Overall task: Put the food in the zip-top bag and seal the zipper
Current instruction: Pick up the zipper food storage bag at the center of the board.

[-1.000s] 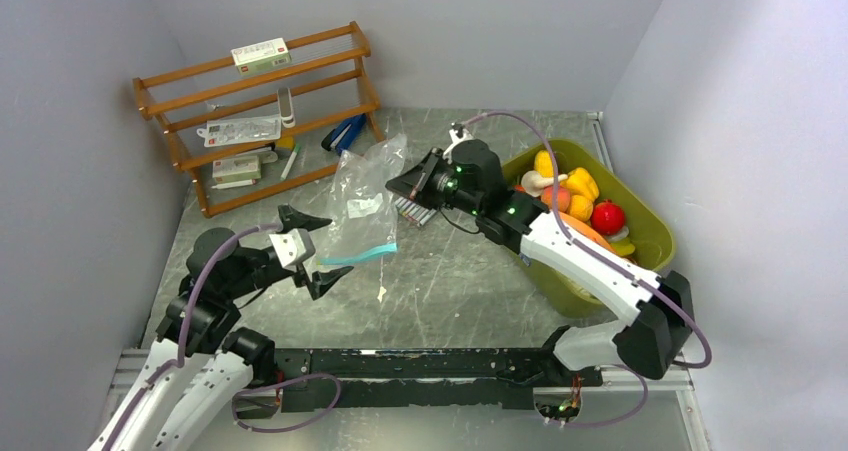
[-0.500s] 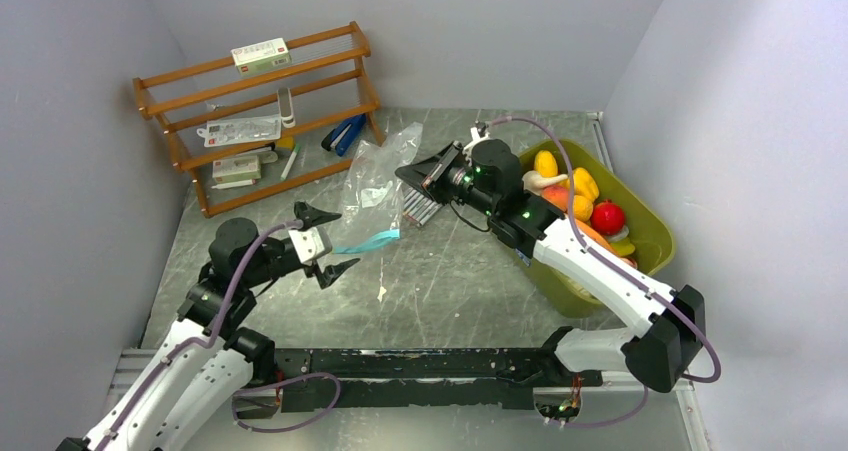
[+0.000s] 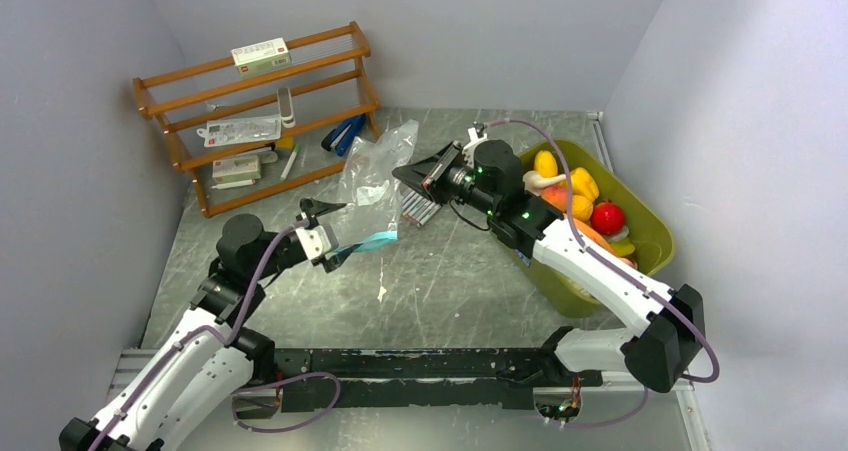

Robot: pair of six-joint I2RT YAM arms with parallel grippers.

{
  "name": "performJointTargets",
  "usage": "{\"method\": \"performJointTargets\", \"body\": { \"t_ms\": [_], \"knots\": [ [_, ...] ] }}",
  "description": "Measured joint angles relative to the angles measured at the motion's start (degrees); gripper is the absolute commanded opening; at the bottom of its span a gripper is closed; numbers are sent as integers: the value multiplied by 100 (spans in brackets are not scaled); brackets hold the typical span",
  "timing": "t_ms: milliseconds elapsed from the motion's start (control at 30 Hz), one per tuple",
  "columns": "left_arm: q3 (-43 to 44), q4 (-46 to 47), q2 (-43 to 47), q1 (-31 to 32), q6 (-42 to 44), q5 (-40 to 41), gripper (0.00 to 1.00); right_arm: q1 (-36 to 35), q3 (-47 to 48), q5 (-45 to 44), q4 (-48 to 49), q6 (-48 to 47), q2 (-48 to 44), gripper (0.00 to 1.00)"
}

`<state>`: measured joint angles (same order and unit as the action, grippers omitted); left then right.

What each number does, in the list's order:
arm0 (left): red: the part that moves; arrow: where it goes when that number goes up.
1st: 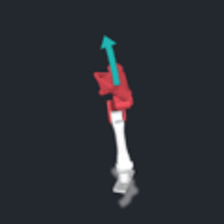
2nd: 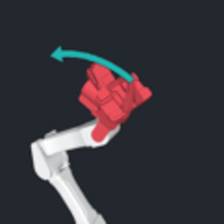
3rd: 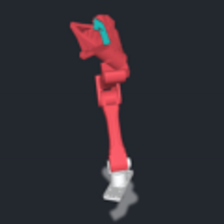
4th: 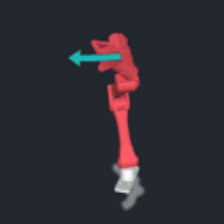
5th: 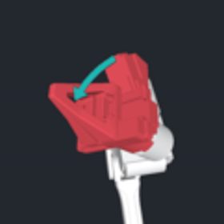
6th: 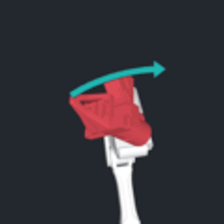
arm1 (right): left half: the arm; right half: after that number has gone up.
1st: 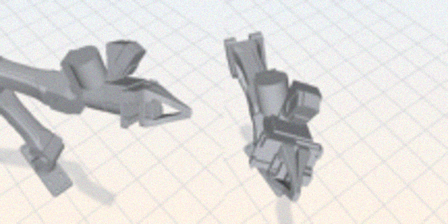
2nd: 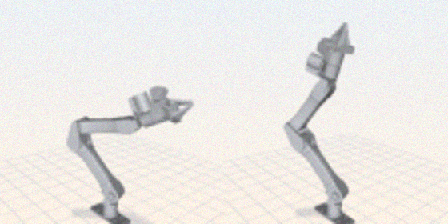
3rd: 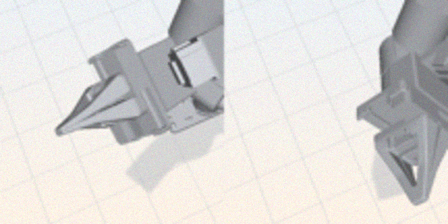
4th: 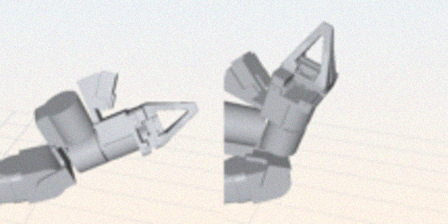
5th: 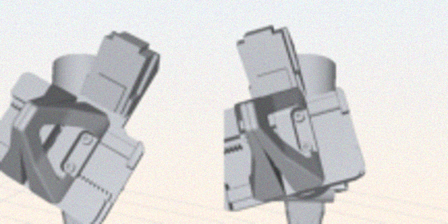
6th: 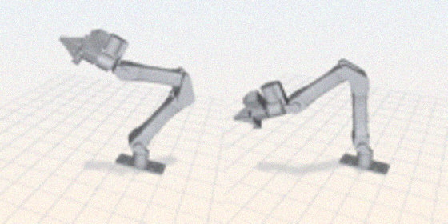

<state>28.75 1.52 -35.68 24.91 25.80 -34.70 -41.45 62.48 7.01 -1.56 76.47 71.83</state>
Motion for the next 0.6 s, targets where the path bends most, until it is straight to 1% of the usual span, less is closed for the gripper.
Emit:
{"method": "performJointTargets", "body": {
  "t_ms": [100, 200, 300, 433, 533, 600],
  "knots": [
    [-105, 302, 13, 0, 247, 59, 71, 7, -127, 157, 201, 61, 33, 0],
    [-396, 557, 50, 0, 588, 96, 67, 11, -271, 280, 321, 149, 111, 0],
    [-568, 629, 79, 0, 837, 94, 65, 13, -415, 350, 413, 264, 160, 0],
    [-610, 719, 96, 0, 1001, 114, 55, 15, -474, 424, 538, 367, 184, 0],
    [-610, 800, 92, 0, 1073, 229, 53, 15, -474, 468, 636, 389, 184, 0],
    [-610, 833, 96, 0, 1102, 284, 45, 15, -474, 505, 691, 391, 186, 0]
  ]
}}
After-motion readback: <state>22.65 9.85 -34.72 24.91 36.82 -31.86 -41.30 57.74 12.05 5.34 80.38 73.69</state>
